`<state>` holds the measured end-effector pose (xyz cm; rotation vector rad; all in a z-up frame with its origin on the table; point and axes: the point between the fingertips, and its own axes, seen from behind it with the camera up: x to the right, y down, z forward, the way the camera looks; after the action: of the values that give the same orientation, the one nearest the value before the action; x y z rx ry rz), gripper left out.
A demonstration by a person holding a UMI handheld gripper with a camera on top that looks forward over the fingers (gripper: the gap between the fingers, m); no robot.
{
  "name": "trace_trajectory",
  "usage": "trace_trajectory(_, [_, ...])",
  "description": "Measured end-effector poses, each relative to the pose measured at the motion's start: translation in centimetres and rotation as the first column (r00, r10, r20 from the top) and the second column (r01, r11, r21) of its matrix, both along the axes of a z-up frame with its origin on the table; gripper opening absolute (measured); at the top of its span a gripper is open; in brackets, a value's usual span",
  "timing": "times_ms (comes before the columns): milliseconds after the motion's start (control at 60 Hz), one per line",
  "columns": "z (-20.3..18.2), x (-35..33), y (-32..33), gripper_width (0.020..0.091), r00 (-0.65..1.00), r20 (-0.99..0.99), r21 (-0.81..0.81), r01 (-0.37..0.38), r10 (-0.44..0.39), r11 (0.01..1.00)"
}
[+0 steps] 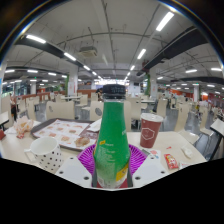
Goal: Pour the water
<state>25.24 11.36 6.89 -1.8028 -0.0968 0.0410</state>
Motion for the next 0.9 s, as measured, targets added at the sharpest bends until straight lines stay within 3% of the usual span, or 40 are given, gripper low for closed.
trace_trajectory(283, [0.3,0.1,0.4,0.0405,1.0,-0.008,0.02,0.013,-0.013,1.0])
trace_trajectory(433, [-1.1,0.2,-0.2,0.0595,0.999,-0.01,-0.102,0.03,-0.031,0.994])
trace_trajectory(517, [-3.0,0.2,-2.2,0.0869,0.999,-0.003,-0.241,0.052,-0.054,0.969])
trace_trajectory(767, [3.3,-3.0,-11.3,0.0853,0.982,0.107,-0.322,0.185,-0.158,0.929])
trace_trajectory(900, [8.3,-11.0,-17.1,0.0857,0.987,0.072,-0.381,0.16,-0.144,0.91])
